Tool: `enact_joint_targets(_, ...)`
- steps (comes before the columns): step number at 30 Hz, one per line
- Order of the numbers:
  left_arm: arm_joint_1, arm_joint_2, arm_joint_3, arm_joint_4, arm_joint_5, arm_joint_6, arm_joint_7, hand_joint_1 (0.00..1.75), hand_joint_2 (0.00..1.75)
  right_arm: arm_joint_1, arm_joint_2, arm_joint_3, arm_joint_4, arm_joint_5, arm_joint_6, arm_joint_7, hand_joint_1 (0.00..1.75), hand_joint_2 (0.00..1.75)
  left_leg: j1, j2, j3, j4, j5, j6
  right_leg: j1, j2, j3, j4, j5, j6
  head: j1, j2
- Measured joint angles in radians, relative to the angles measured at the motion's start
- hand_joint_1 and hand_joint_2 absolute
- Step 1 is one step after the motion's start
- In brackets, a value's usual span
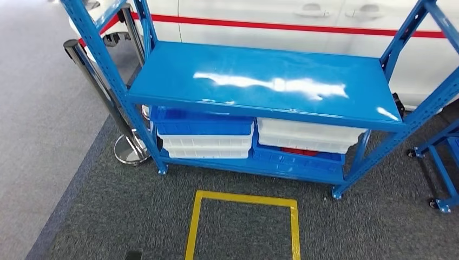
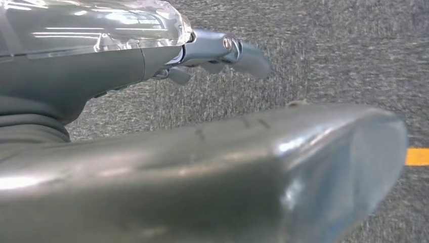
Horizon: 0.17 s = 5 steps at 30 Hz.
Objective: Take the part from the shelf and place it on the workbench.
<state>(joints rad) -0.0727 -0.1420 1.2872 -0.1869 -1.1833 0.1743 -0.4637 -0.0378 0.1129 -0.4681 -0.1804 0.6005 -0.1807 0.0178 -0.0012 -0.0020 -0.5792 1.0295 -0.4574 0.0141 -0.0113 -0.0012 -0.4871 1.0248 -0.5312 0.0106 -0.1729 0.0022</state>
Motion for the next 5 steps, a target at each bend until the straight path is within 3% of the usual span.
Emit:
enact_joint_targets(2,0.002,-0.001,0.0,0.0,0.0,0.0,0.0,0.0,0.0,-0.002,0.0,0.0,0.0,0.001,0.0,0.0,0.0,0.0,0.004,-0.002,0.017,-0.013,-0.003,0.012,-0.001,0.0,-0.008,0.03,-0.01,0.01,0.0,0.0)
enact_joint_targets(5,0.001,-0.002,0.0,0.0,0.0,0.0,0.0,0.0,0.0,-0.003,0.0,0.0,0.0,0.001,0.0,0.0,0.0,0.0,0.005,-0.002,0.036,-0.023,-0.01,0.024,-0.003,0.001,-0.084,0.159,-0.065,0.017,0.0,0.0)
